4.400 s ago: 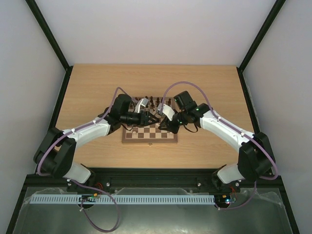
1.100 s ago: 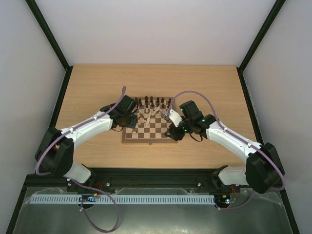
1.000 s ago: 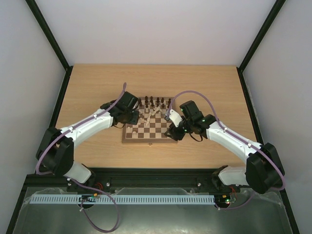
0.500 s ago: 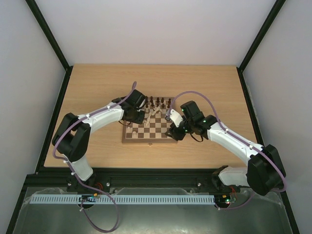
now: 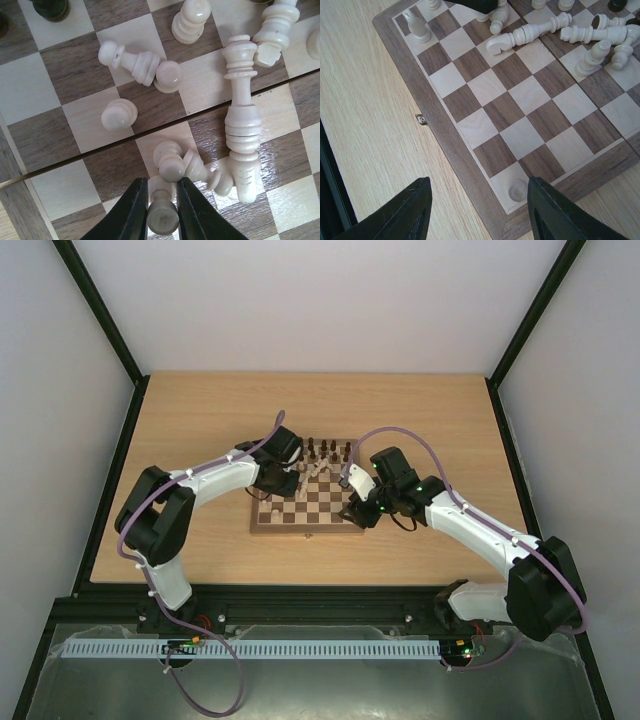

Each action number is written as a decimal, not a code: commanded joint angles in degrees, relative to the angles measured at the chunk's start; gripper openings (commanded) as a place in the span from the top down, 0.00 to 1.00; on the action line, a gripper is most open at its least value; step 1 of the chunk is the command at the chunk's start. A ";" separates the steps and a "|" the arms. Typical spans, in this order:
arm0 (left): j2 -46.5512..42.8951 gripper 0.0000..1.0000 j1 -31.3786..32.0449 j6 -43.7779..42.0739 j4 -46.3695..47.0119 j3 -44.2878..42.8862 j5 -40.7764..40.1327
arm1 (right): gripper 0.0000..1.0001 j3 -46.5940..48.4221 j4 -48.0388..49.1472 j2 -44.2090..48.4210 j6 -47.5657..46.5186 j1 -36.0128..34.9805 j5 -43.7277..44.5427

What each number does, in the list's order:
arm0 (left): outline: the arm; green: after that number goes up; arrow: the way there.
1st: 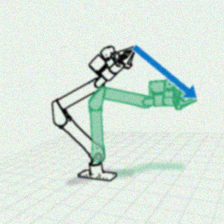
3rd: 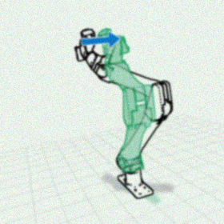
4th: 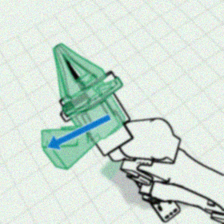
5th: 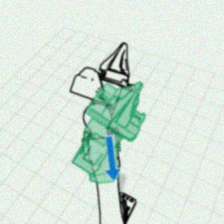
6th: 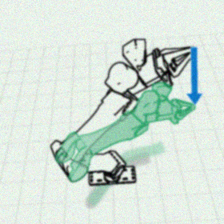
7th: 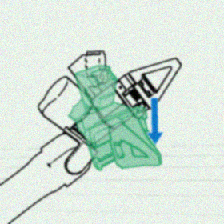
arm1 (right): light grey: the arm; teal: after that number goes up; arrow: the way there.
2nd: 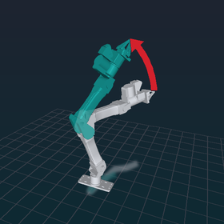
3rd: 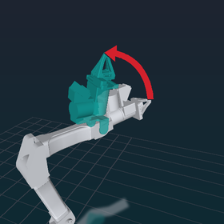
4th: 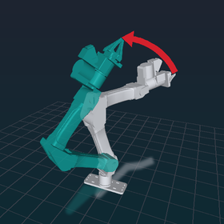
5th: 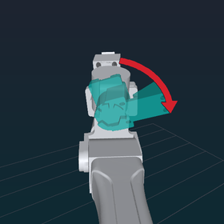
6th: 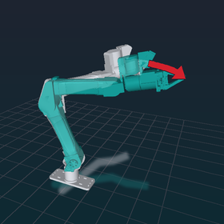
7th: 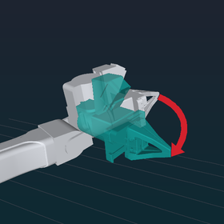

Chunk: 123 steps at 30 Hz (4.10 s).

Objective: Set up the chess pieces on the board

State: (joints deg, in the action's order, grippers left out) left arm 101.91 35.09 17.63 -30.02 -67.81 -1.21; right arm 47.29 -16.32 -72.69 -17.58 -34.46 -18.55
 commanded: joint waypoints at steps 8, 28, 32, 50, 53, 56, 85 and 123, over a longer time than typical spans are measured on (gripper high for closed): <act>-4.20 0.88 0.18 -0.42 -3.70 -1.01 0.70 | 0.46 -0.55 -0.80 -0.26 -0.43 0.27 0.18; -23.49 0.87 0.77 5.20 -11.96 8.83 -0.01 | 0.46 -0.48 -0.84 -1.43 -0.52 0.27 -0.16; -24.61 0.87 1.27 6.45 -9.86 13.14 0.41 | 0.46 -0.49 -0.85 -1.49 -0.52 0.27 -0.25; -18.95 0.87 1.65 7.33 -3.87 16.66 -2.18 | 0.46 -0.73 -0.83 -2.11 -1.01 0.27 0.19; -18.24 0.87 1.65 7.25 -3.47 16.70 -1.79 | 0.46 -0.73 -0.97 -2.34 -1.11 0.27 0.20; -17.73 0.87 1.73 7.15 -3.47 17.13 -1.99 | 0.46 -0.77 -0.99 -2.46 -1.22 0.26 0.20; -17.67 0.62 1.31 4.44 -4.39 6.00 -4.36 | 0.46 -0.35 -1.37 -3.28 -1.49 0.24 0.30; 7.01 0.87 -2.15 3.44 0.21 -8.62 -6.06 | 0.46 -0.67 -1.90 -2.74 -2.55 0.30 1.79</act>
State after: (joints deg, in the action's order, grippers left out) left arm 108.86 33.12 21.08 -29.61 -75.59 -6.46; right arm 47.27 -16.36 -75.44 -19.31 -34.46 -16.43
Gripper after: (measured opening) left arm 0.153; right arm 0.538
